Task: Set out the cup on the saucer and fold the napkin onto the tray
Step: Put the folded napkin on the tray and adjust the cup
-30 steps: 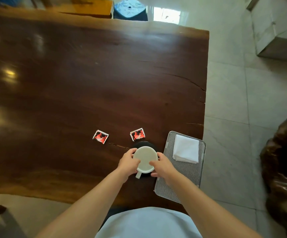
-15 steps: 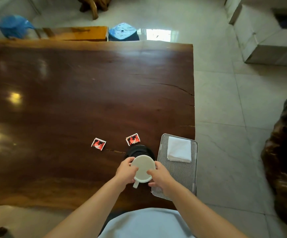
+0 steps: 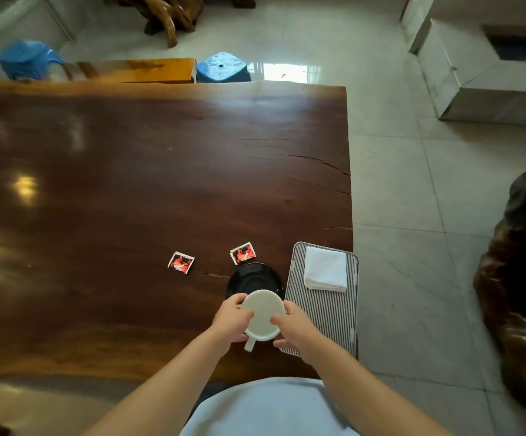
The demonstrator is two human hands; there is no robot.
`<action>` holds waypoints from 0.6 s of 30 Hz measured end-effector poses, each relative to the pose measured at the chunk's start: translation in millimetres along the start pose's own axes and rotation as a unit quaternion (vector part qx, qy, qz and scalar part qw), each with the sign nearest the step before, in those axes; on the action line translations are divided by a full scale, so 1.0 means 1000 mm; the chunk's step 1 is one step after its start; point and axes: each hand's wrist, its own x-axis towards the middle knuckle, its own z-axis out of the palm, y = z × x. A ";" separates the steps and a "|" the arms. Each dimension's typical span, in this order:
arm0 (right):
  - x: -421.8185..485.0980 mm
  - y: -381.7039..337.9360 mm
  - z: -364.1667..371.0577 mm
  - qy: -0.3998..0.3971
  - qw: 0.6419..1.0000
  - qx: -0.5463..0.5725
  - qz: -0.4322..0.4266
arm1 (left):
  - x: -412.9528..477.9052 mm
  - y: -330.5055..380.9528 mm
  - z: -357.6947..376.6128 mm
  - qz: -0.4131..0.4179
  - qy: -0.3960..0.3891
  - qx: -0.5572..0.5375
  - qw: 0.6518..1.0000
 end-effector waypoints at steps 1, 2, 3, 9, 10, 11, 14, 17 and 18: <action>0.000 0.000 0.001 0.001 1.000 0.000 0.000 | -0.001 0.000 -0.001 0.000 0.000 0.001 1.000; 0.000 0.000 0.002 0.002 1.000 0.000 -0.001 | -0.001 0.000 -0.002 0.001 0.000 0.002 1.000; 0.000 0.000 0.003 0.003 1.000 0.000 -0.002 | 0.000 0.000 -0.003 0.002 0.002 0.002 1.000; -0.002 0.000 0.010 -0.003 1.000 -0.005 -0.003 | 0.000 -0.006 -0.010 -0.006 0.006 0.003 1.000; -0.002 0.000 0.011 -0.004 1.000 -0.008 -0.002 | 0.000 -0.007 -0.010 -0.008 0.007 0.001 1.000; -0.002 0.000 0.011 -0.005 1.000 -0.009 -0.002 | 0.000 -0.007 -0.011 -0.010 0.007 0.001 1.000; -0.001 0.002 0.013 -0.009 1.000 -0.009 0.001 | -0.001 -0.010 -0.013 -0.009 0.007 0.011 1.000; -0.002 0.003 0.010 -0.004 1.000 -0.007 0.008 | -0.001 -0.011 -0.009 -0.007 0.003 0.021 1.000; -0.002 0.004 0.008 -0.001 1.000 -0.005 0.011 | -0.001 -0.011 -0.007 -0.006 0.001 0.022 1.000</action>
